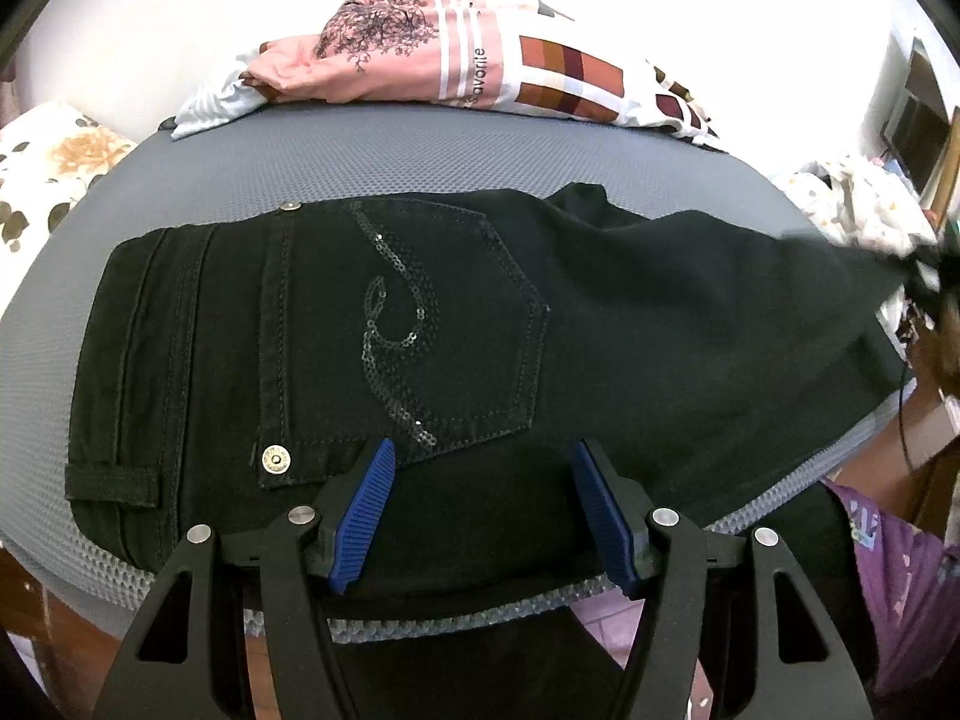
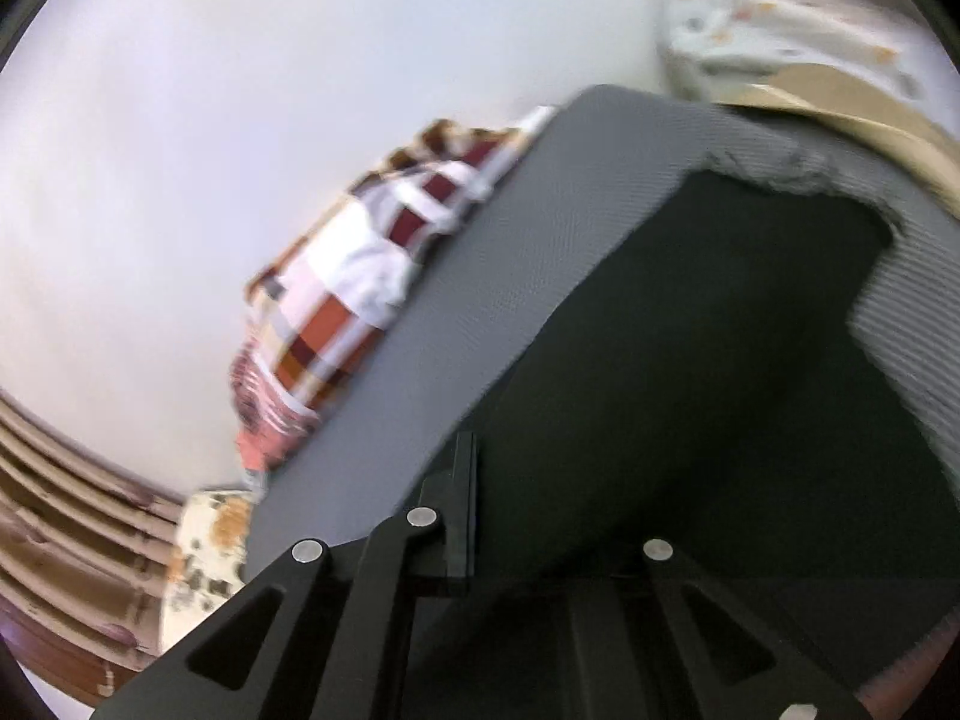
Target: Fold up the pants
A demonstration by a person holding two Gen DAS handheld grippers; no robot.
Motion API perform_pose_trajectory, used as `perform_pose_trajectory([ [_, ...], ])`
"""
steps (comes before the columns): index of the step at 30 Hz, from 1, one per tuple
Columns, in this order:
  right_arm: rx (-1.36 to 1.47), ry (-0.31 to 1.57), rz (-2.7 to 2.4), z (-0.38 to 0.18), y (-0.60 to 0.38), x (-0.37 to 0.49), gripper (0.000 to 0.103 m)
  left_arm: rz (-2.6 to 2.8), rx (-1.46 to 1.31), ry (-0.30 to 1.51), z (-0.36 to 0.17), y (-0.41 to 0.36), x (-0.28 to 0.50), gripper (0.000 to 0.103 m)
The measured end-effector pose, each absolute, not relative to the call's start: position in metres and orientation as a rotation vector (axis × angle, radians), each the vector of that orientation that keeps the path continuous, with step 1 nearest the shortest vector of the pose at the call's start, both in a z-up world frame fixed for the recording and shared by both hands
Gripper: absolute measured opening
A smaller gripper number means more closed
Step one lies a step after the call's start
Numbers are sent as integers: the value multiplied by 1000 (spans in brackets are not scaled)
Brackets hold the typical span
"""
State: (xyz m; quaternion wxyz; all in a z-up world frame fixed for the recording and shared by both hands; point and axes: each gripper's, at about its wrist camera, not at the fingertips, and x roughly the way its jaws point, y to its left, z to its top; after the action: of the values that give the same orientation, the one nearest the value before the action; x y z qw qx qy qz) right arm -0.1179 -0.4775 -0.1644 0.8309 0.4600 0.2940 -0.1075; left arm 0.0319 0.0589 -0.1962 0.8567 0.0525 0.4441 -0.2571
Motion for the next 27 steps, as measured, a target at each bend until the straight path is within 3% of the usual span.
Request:
perform_pose_trajectory([
  [5, 1105, 717, -300, -226, -472, -186, 4, -543, 137, 927, -197, 57, 27, 63],
  [8, 1262, 652, -274, -253, -472, -207, 4, -541, 146, 927, -197, 56, 26, 63],
  [19, 1427, 505, -277, -270, -502, -232, 9, -540, 180, 924, -198, 53, 23, 69],
  [27, 1275, 535, -379, -257, -529, -246, 4, -540, 209, 918, -199, 49, 20, 70],
])
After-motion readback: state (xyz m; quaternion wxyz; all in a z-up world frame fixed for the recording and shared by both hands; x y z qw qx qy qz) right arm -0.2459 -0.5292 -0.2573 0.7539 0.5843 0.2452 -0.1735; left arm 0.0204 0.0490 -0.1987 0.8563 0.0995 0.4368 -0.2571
